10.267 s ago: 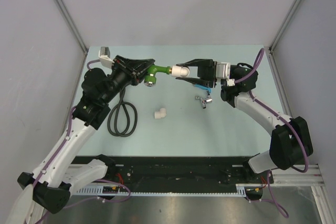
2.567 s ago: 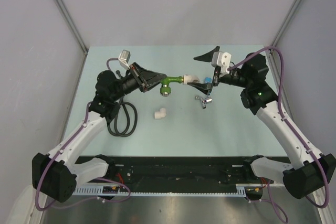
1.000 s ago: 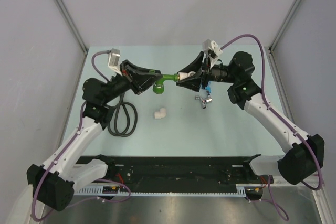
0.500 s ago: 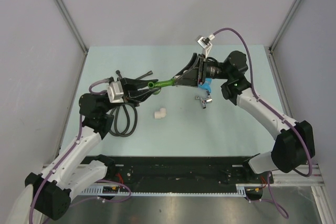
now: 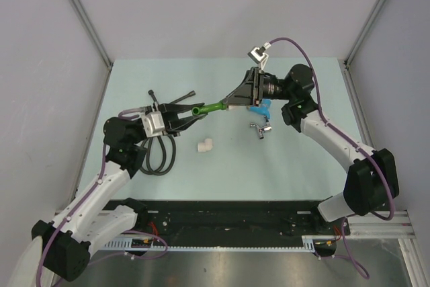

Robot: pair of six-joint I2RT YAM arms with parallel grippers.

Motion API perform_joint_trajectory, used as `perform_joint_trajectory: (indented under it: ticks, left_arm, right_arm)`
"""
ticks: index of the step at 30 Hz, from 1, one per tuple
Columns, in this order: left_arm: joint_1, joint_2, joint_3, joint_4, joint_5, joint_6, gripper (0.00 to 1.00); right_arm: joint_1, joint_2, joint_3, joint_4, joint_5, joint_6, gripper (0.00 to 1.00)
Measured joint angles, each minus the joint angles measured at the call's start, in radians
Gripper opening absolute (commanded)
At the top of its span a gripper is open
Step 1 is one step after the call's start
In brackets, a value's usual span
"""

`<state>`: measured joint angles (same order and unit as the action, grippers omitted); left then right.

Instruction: Install the water faucets

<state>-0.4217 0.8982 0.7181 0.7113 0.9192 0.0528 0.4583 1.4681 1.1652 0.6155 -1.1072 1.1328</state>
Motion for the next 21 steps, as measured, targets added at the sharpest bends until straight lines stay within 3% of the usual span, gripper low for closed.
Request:
perform_joint_trajectory:
  ticks: [5,9,10,11,17,21]
  left_arm:
    - [-0.008,0.007,0.0,0.006,-0.03,-0.039,0.0]
    - [-0.008,0.008,-0.005,0.006,-0.058,-0.148,0.0]
    - [-0.008,0.008,-0.006,0.006,-0.064,-0.174,0.0]
    - [-0.008,0.008,-0.006,0.007,-0.072,-0.202,0.0]
    - [-0.01,0.007,-0.005,-0.033,-0.152,-0.355,0.0]
    - [-0.01,0.013,0.025,-0.134,-0.258,-0.486,0.0]
  right_arm:
    - [-0.016,-0.005,0.0,0.002,0.0,-0.013,0.7]
    - [-0.072,-0.036,0.0,0.006,0.029,-0.046,0.85]
    - [-0.093,-0.048,0.0,0.008,0.035,-0.053,0.96]
    - [-0.113,-0.06,0.0,0.011,0.042,-0.058,1.0]
    - [-0.203,-0.127,0.0,0.03,0.063,-0.155,1.0]
    - [-0.215,-0.221,0.0,-0.106,0.092,-0.397,0.99]
